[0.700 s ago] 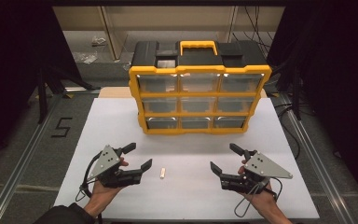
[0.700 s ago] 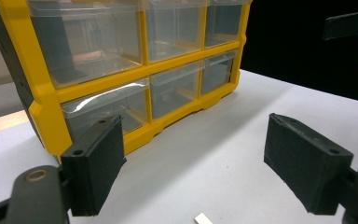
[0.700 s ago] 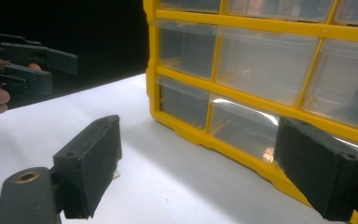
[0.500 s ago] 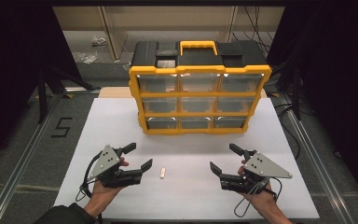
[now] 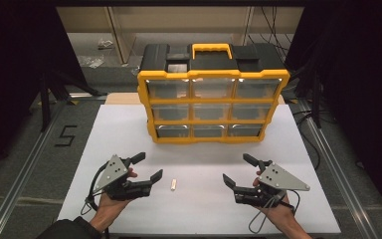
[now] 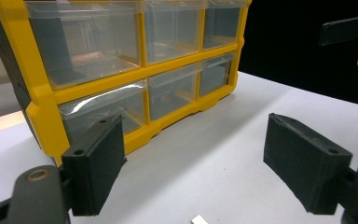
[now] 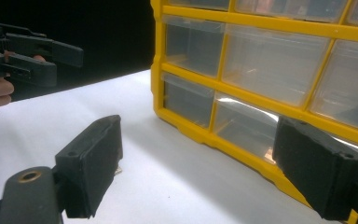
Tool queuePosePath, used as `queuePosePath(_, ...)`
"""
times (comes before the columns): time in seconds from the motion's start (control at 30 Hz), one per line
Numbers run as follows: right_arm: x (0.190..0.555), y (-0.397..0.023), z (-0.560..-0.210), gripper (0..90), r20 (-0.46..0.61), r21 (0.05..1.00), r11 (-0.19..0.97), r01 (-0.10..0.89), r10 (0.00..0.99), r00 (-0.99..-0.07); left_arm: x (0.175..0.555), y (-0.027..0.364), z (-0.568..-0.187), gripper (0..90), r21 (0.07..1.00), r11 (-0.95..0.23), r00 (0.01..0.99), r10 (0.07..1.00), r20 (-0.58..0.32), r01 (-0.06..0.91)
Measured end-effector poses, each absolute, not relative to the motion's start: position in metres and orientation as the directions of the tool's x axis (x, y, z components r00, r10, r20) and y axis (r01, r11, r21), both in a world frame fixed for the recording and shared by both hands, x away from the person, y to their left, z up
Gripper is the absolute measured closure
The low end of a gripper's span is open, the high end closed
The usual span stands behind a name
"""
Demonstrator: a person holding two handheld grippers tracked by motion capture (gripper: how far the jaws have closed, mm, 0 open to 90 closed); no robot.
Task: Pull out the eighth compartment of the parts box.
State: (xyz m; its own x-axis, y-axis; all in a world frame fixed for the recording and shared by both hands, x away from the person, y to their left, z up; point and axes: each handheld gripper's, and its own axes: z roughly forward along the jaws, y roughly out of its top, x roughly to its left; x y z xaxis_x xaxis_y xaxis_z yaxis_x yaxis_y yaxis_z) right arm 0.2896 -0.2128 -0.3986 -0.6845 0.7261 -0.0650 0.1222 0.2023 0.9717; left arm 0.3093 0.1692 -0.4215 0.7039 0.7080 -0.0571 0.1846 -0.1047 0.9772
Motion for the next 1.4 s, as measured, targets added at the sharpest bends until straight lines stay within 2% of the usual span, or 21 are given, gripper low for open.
queuePosePath(0.23,0.289,-0.212,-0.398,17.8,-0.088,0.969,0.221,0.108,0.722,-0.687,0.309,0.169,-0.421,19.8,0.977,-0.104,0.702,0.71,-0.057,0.185)
queuePosePath(0.7,0.285,-0.204,-0.397,18.7,-0.255,0.939,0.344,0.008,0.712,-0.654,0.31,0.169,-0.422,20.1,0.977,-0.1,0.702,0.71,-0.064,0.189)
queuePosePath(1.4,0.285,-0.198,-0.395,19.7,-0.394,0.887,0.46,-0.05,0.695,-0.601,0.31,0.169,-0.422,20.2,0.976,-0.103,0.704,0.707,-0.063,0.191)
